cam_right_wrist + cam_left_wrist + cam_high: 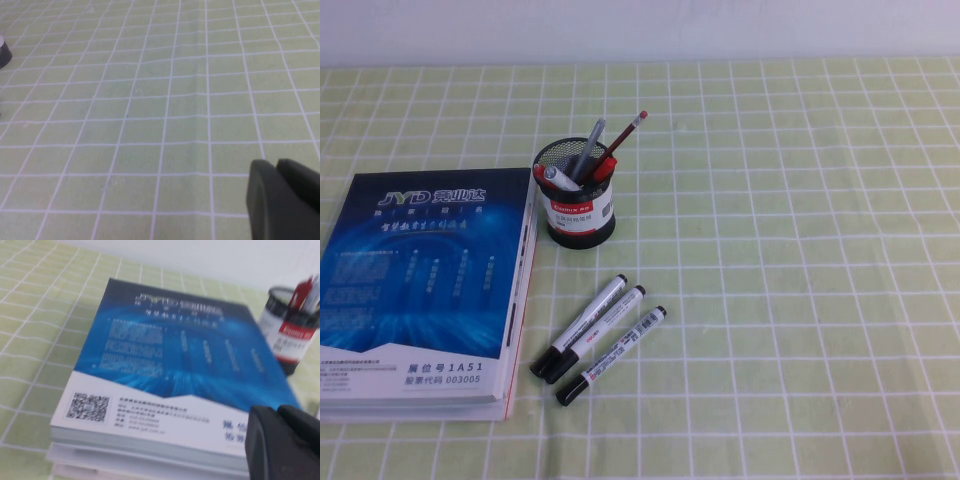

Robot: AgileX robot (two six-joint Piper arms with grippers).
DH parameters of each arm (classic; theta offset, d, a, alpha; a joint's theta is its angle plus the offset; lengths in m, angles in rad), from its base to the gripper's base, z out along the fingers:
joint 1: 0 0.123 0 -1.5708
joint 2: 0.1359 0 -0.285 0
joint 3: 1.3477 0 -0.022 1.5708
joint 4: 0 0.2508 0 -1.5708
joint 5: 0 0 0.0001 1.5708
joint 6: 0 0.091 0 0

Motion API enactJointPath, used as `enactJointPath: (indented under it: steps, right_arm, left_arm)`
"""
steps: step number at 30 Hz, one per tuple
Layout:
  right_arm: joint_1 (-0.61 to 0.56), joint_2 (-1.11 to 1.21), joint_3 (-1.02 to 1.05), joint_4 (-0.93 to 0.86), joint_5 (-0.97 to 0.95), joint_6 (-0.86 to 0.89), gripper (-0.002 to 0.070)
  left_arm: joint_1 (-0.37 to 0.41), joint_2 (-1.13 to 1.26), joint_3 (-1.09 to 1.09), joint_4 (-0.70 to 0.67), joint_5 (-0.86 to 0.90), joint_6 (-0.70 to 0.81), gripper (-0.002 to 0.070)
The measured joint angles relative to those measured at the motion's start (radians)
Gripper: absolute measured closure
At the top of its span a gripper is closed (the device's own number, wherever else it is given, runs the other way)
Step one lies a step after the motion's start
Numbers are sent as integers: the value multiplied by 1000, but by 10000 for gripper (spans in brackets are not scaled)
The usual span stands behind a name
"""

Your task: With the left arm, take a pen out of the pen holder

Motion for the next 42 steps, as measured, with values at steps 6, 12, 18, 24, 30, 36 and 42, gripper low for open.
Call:
enactJointPath:
  steps: [6, 12, 18, 24, 30, 36, 42]
  right_arm:
    - [0, 0, 0, 0, 0, 0, 691]
    - [0, 0, 0, 0, 0, 0, 691]
    - [0, 0, 0, 0, 0, 0, 691]
    - [0, 0, 0, 0, 0, 0, 691]
    - [0, 0, 0, 0, 0, 0, 691]
    - [0, 0, 0, 0, 0, 0, 691]
    - [0, 0, 0, 0, 0, 0, 691]
  left_arm:
    - [0, 0, 0, -97, -54, -162, 677]
    - [0, 0, 0, -155, -139, -242, 677]
    - [0, 10, -36, -171, -92, -229, 677]
    - [0, 190, -235, -167, -40, -150, 677]
    - [0, 415, -388, -167, 0, -36, 677]
    - [0, 622, -542, -191, 48, 146, 677]
    - [-5, 797, -643, -372, 45, 416, 677]
